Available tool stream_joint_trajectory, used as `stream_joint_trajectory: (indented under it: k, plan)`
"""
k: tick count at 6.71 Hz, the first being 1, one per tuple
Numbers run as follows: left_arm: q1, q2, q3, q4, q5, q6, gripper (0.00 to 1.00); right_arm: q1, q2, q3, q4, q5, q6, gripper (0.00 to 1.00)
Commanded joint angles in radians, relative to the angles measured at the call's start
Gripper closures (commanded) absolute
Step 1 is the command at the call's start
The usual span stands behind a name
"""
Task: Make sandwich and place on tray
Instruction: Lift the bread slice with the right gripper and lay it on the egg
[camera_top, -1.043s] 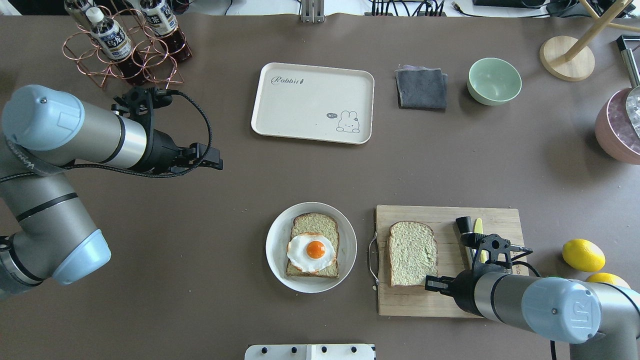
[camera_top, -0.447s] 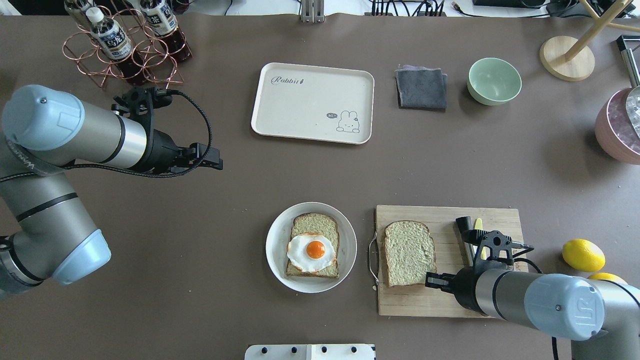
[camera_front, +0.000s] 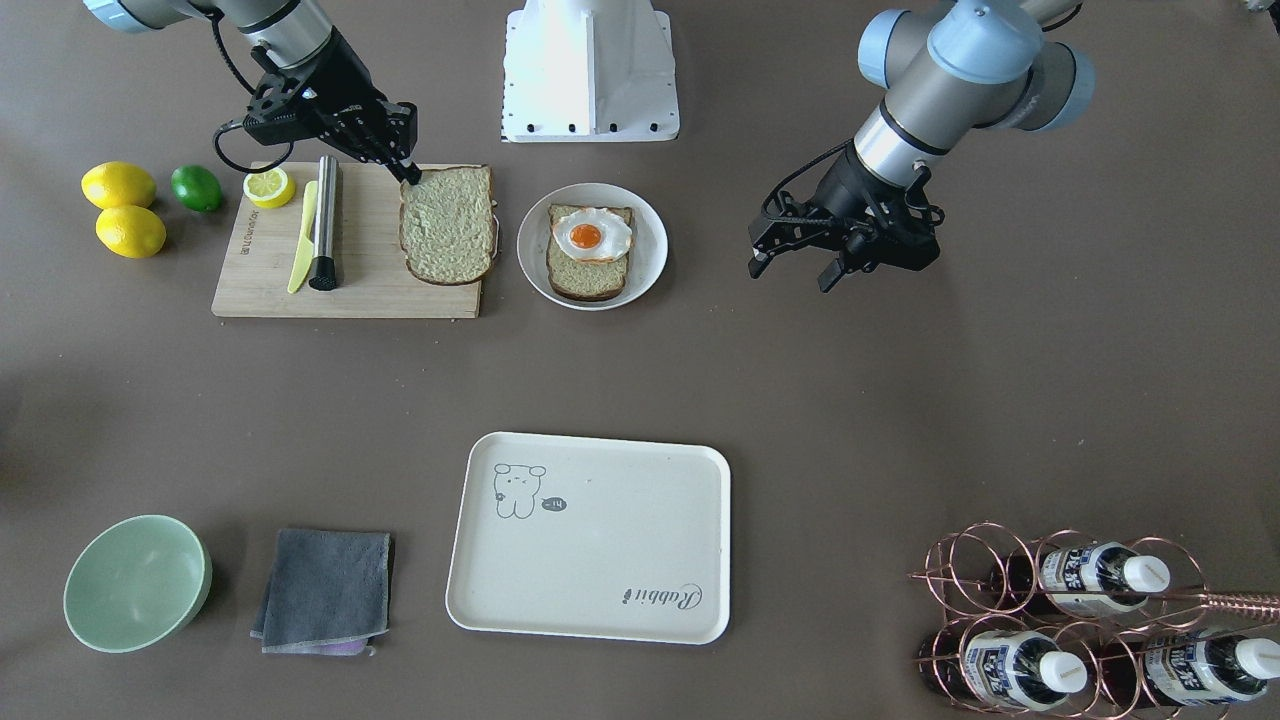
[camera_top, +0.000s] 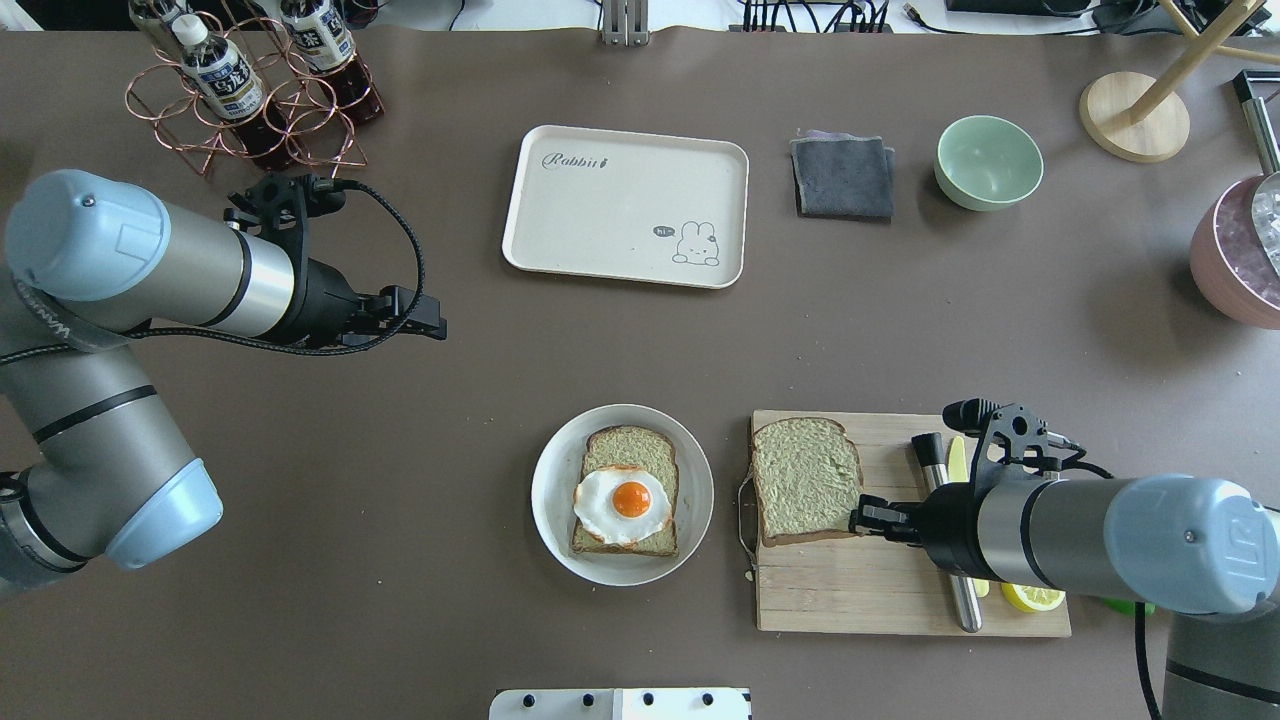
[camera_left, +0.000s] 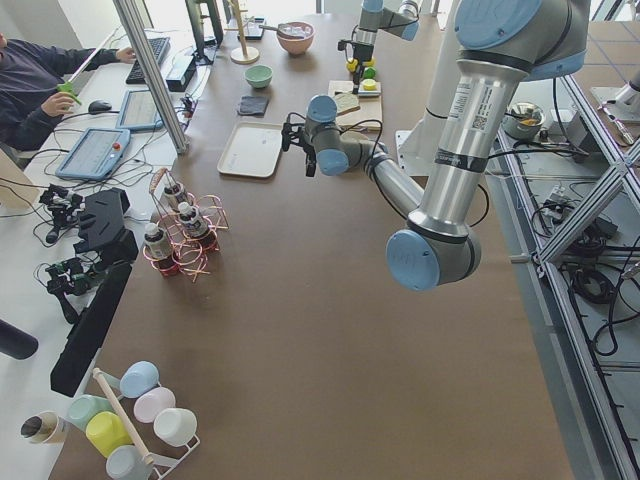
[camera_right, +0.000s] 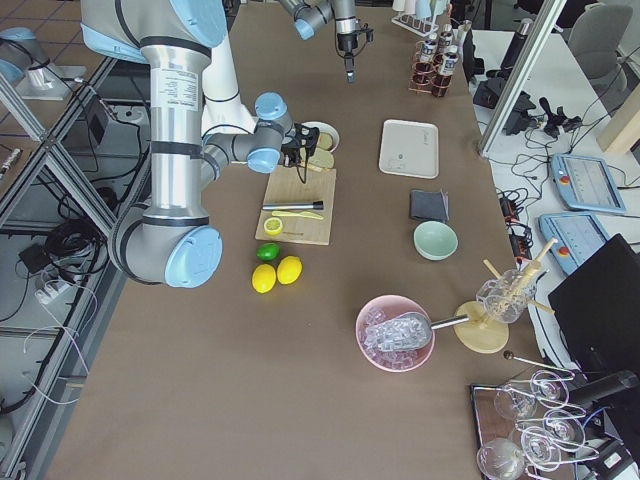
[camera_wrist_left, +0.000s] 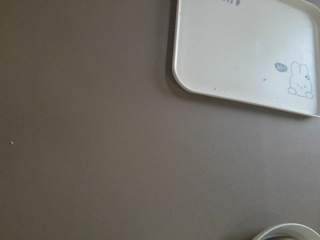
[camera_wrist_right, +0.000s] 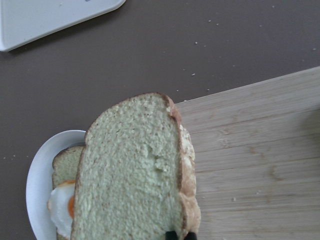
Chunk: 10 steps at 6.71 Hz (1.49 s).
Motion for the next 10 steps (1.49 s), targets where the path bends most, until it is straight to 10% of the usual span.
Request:
stream_joint_trajectory:
  k: [1, 10]
  plan:
    - [0.001, -0.001, 0.0, 0.0, -0.002, 0.0, 0.02, -0.067, 0.264, -0.063, -0.213, -0.071, 0.014, 1.0]
    - [0.001, -0.003, 0.002, -0.003, -0.002, 0.0, 0.02, -0.216, 0.325, -0.206, -0.208, -0.289, 0.093, 1.0]
